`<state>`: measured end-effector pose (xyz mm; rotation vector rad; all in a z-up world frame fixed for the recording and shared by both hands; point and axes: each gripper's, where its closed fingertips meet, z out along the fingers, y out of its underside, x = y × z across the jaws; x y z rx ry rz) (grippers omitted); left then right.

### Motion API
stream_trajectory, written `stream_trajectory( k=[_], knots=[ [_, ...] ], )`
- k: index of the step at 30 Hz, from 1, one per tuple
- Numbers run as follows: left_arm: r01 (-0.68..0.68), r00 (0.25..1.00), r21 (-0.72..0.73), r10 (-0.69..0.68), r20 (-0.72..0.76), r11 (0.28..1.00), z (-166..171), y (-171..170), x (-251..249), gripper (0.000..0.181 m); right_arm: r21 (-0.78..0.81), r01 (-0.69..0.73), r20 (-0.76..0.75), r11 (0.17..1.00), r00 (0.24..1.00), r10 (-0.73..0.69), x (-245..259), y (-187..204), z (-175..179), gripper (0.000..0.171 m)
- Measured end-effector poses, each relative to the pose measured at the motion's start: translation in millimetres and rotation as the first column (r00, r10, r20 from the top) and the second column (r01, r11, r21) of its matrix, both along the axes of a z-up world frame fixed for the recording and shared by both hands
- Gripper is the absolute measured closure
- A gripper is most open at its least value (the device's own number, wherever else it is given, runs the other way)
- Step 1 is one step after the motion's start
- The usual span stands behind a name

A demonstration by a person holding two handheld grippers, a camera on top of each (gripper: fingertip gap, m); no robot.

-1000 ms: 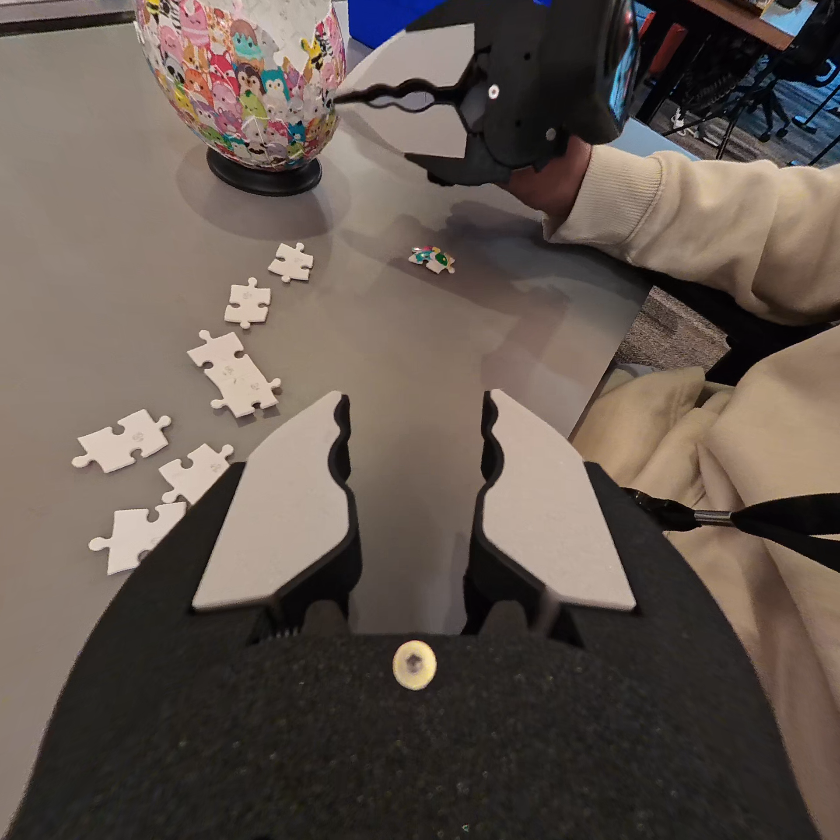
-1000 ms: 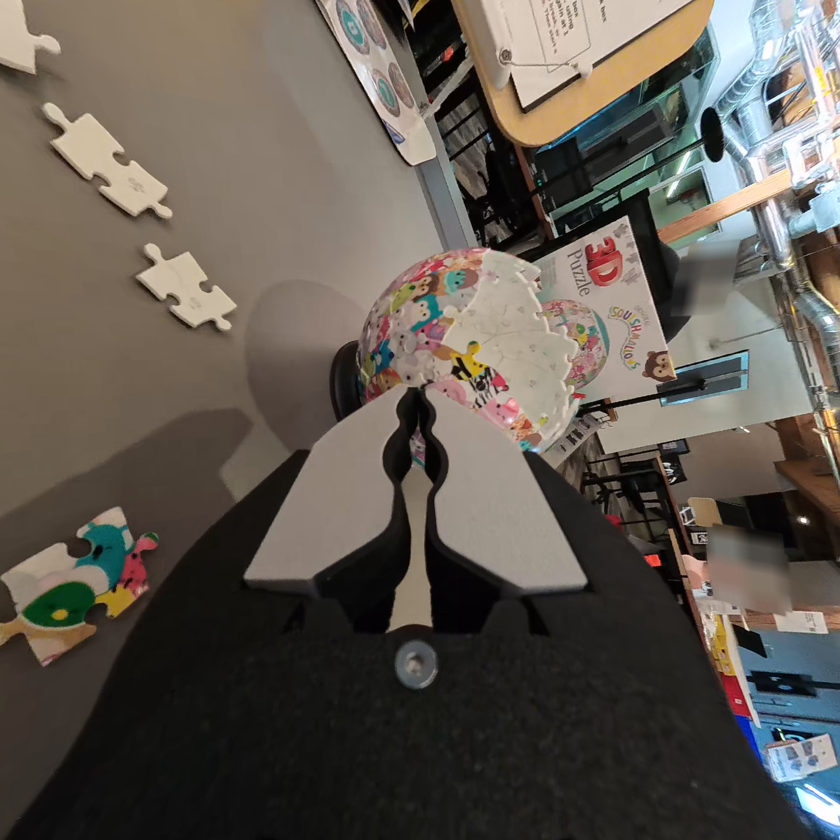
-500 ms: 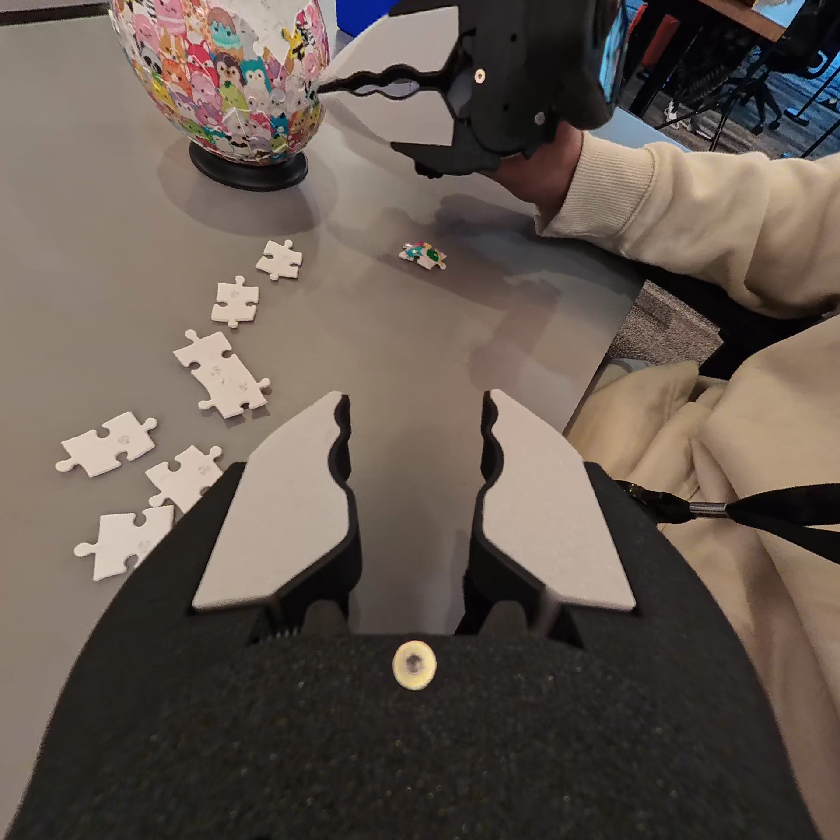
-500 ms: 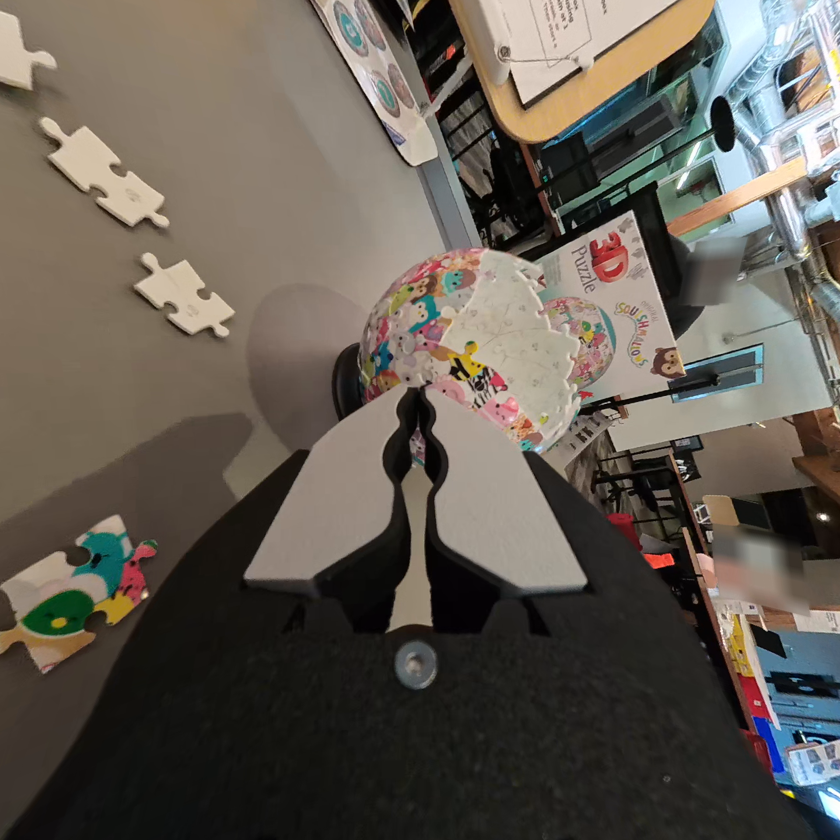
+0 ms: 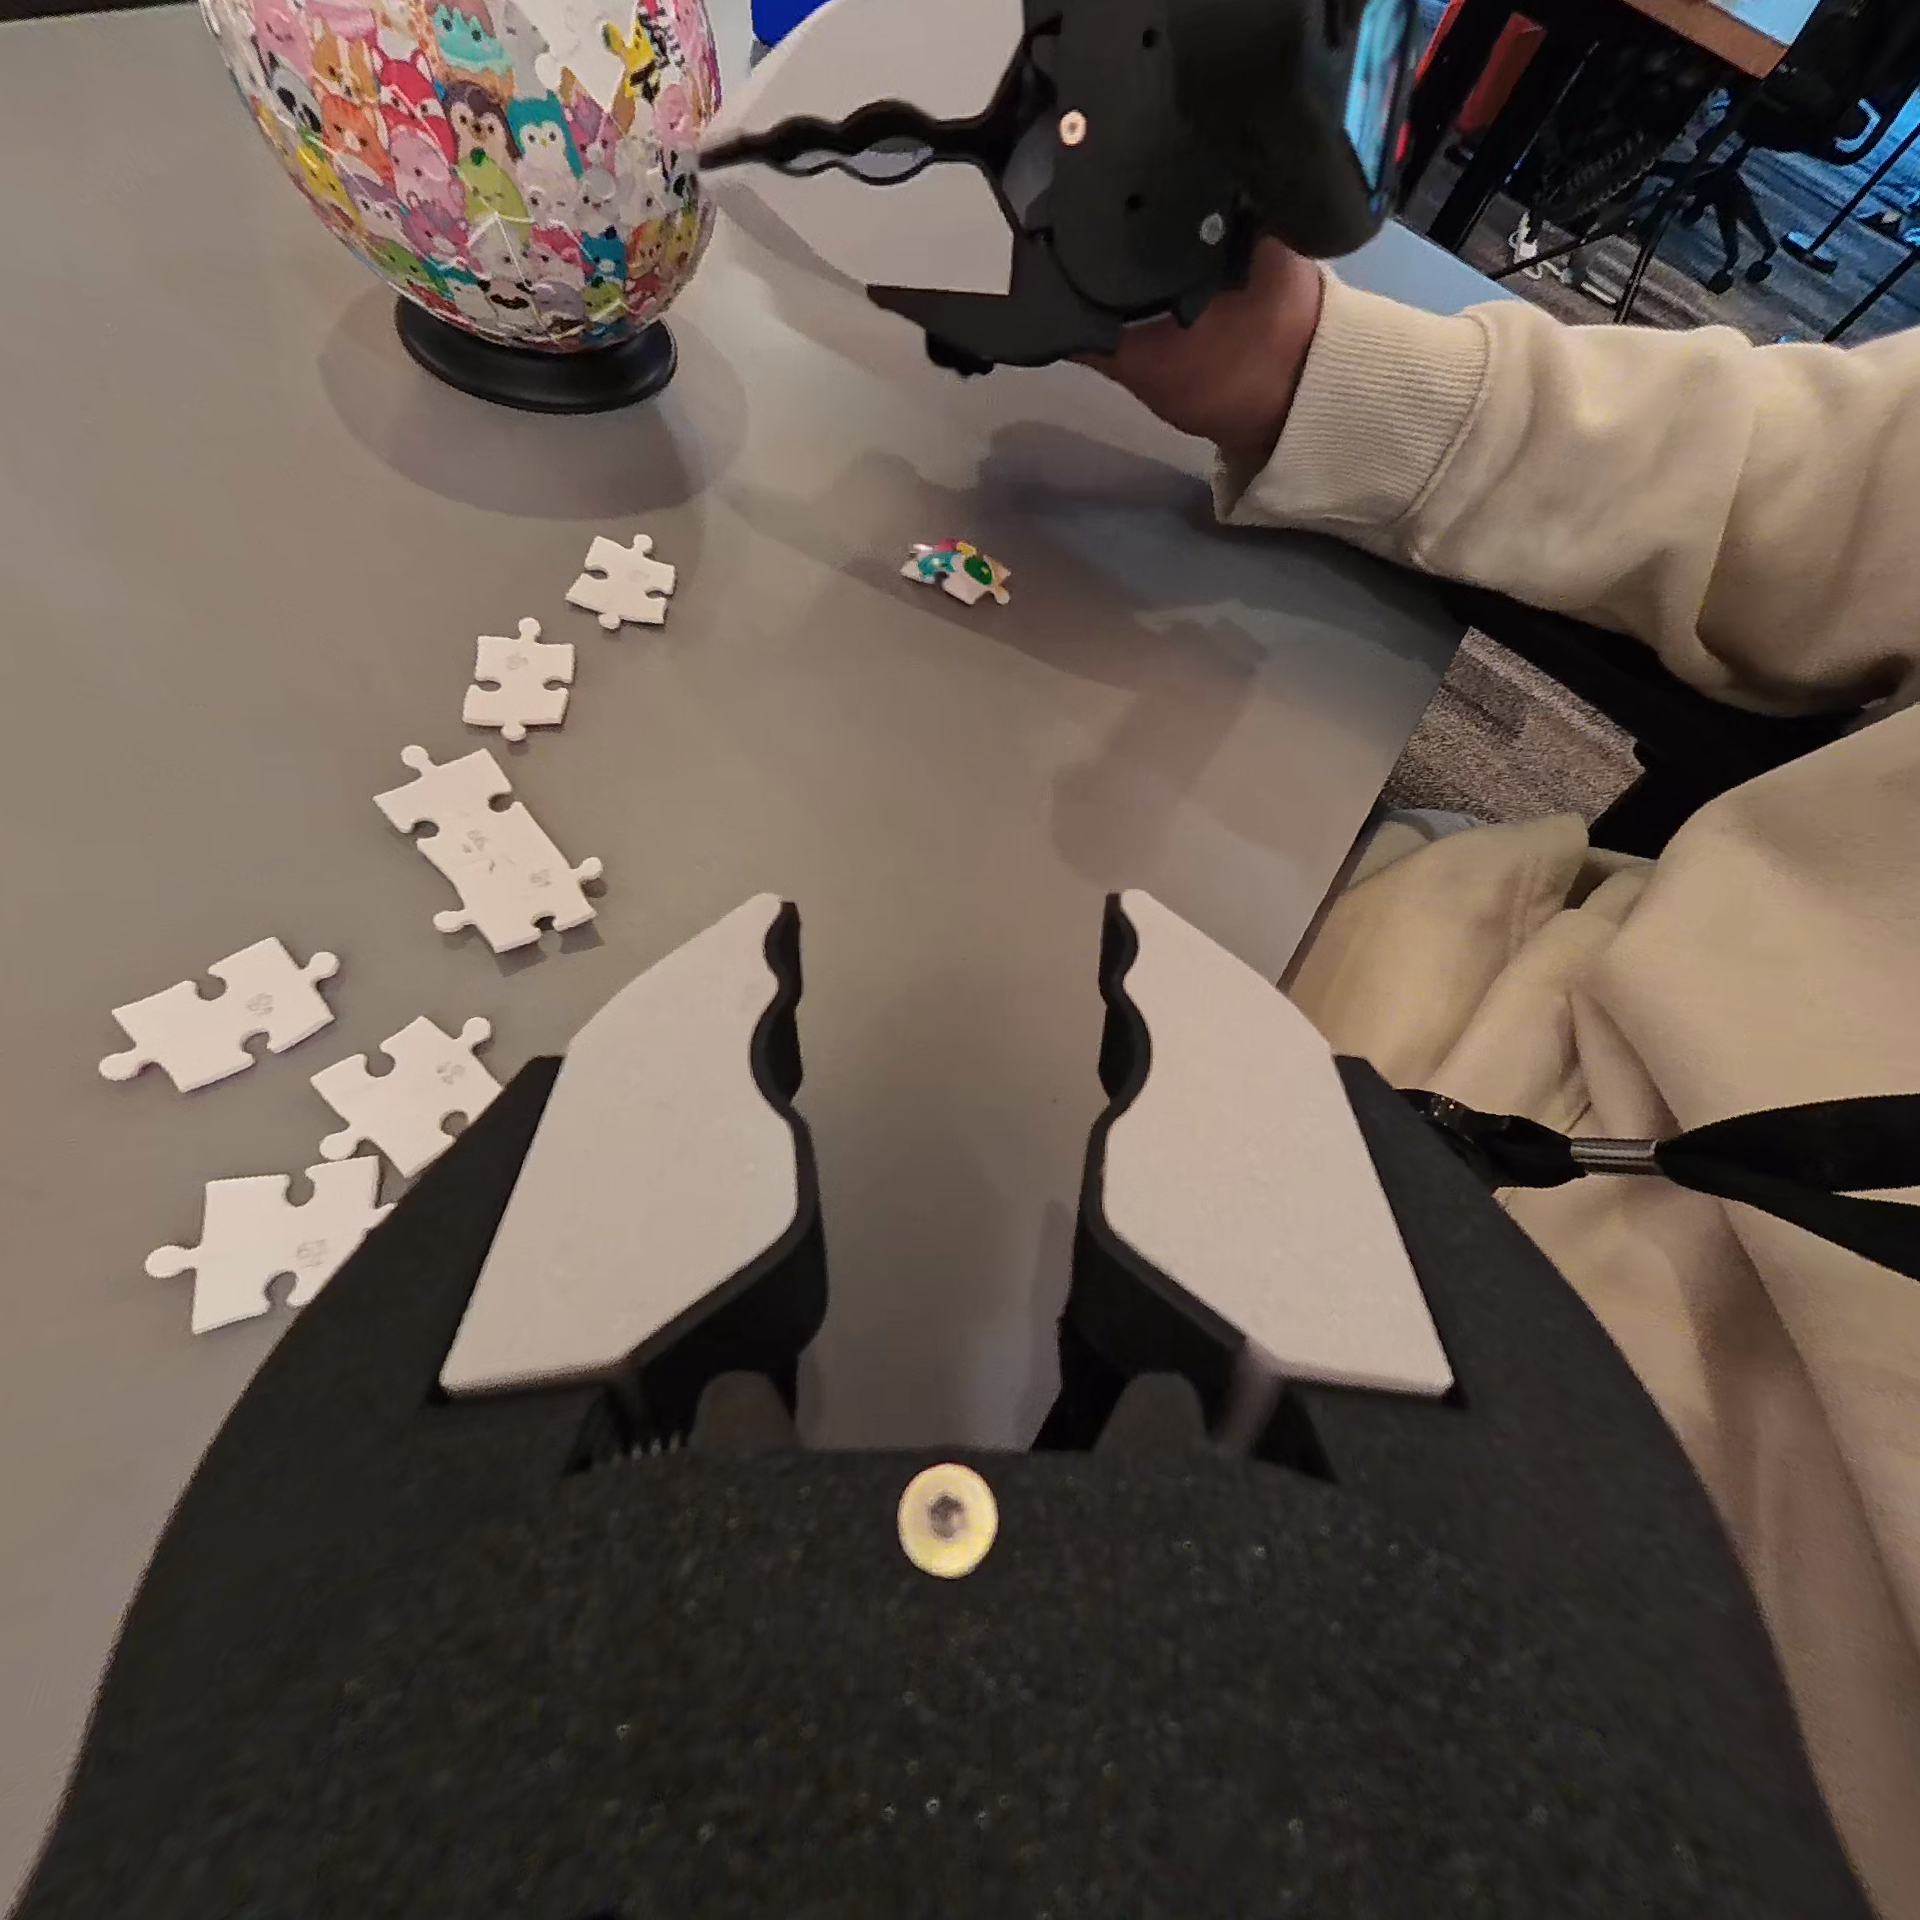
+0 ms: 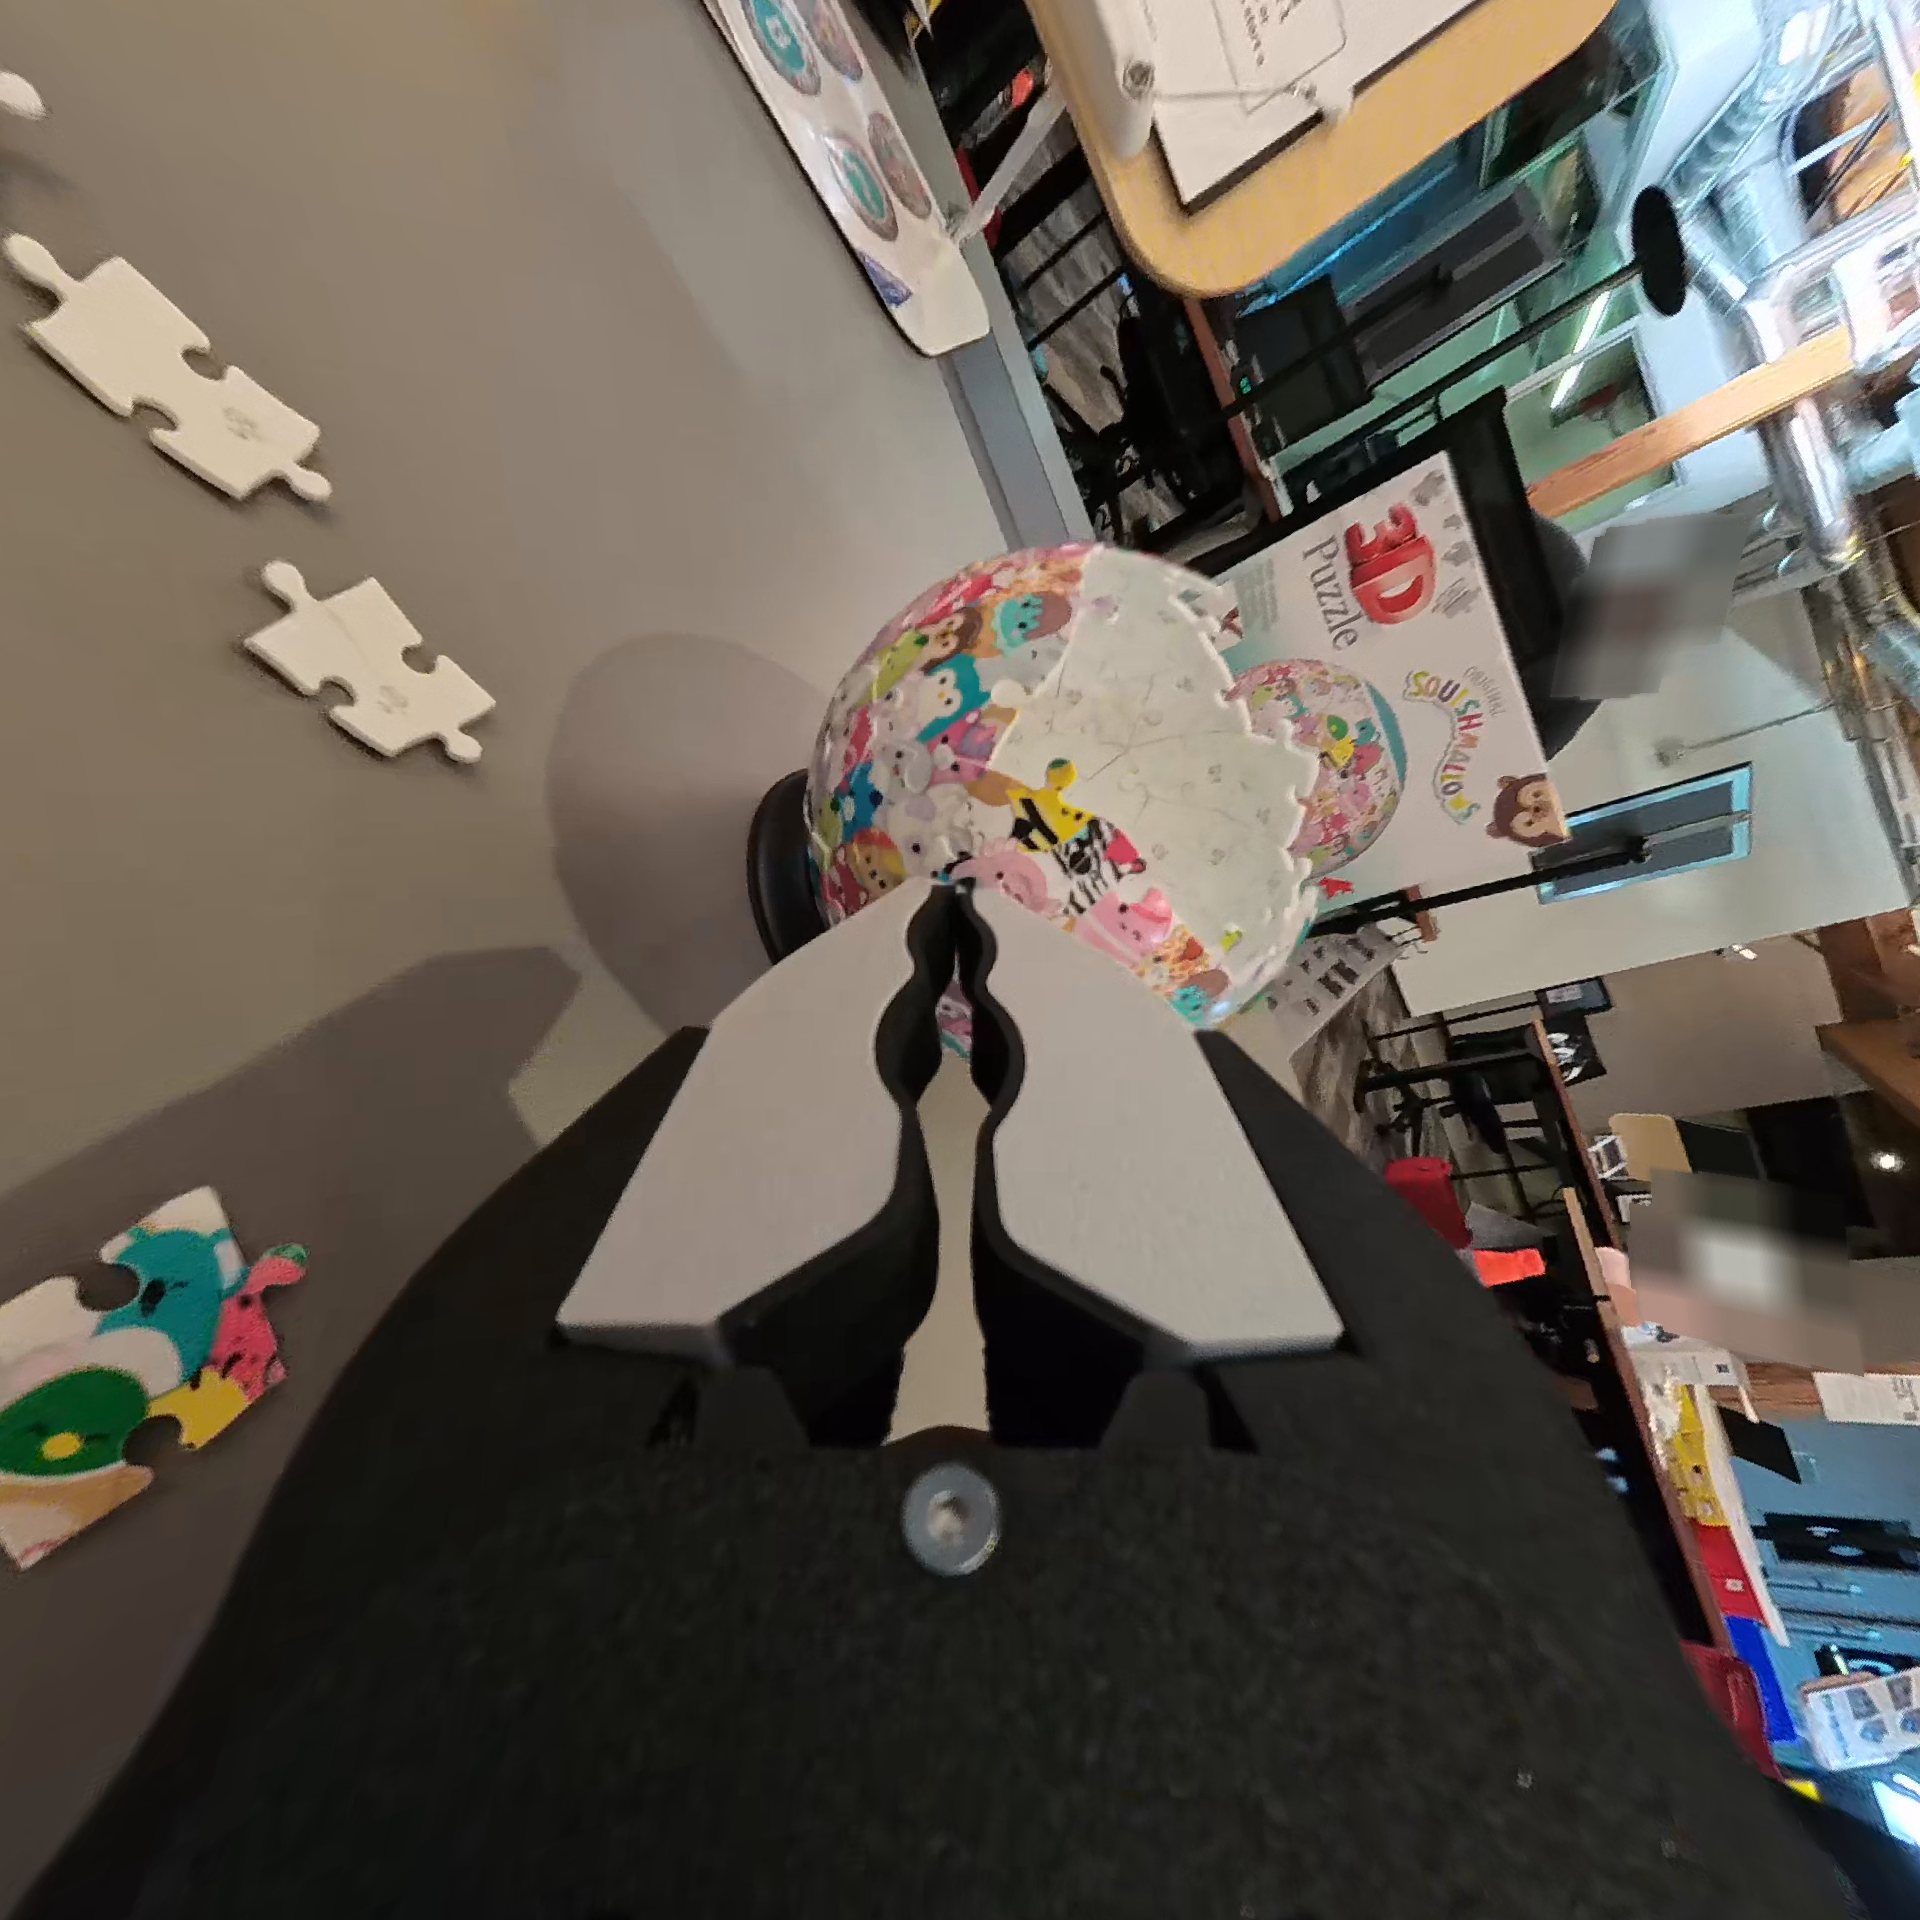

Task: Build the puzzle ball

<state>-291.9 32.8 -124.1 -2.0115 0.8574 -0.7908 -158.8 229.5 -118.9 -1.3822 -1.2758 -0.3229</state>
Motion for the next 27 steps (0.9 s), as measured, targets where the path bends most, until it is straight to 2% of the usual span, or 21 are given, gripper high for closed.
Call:
stream_trajectory(
  k=[6, 10, 13, 14, 15, 19, 23, 27],
  knots=[
    [0.01, 1.0, 0.01, -0.01, 0.01, 1.0, 2, 6, 2, 0.131, -0.01, 0.029, -0.011, 1.0, 1.0, -0.029, 4, 7, 1, 0.171],
    [0.05, 0.999, 0.04, -0.05, 0.008, 0.998, 35, 48, 19, 0.139, -0.018, 0.021, -0.026, 1.0, 0.999, -0.022, 3, -3, 1, 0.171],
    [0.123, 0.978, 0.081, -0.107, -0.177, 0.989, 63, 100, 43, 0.168, 0.016, 0.007, -0.003, 1.0, 1.0, -0.007, 3, -8, 1, 0.171],
    [0.145, 0.959, 0.101, -0.115, -0.26, 0.984, 68, 121, 51, 0.179, 0.047, 0.008, 0.011, 0.999, 1.0, -0.008, 5, -8, 3, 0.171],
    [0.167, 0.939, 0.098, -0.128, -0.32, 0.981, 73, 140, 62, 0.181, 0.077, 0.007, 0.017, 0.997, 1.0, -0.009, 6, -7, 6, 0.171],
    [0.225, 0.844, -0.076, -0.233, -0.483, 0.971, 74, 200, 108, 0.181, 0.162, -0.02, 0.016, 0.987, 1.0, 0.018, 2, -6, 15, 0.171],
    [0.205, 0.696, -0.262, -0.329, -0.638, 0.943, 42, 235, 123, 0.181, 0.255, -0.016, 0.032, 0.967, 0.999, 0.008, -1, 3, 22, 0.171],
    [0.238, 0.653, -0.303, -0.383, -0.654, 0.923, 32, 237, 129, 0.181, 0.165, -0.002, -0.058, 0.986, 0.998, 0.012, -2, 4, 25, 0.171]
  ],
)
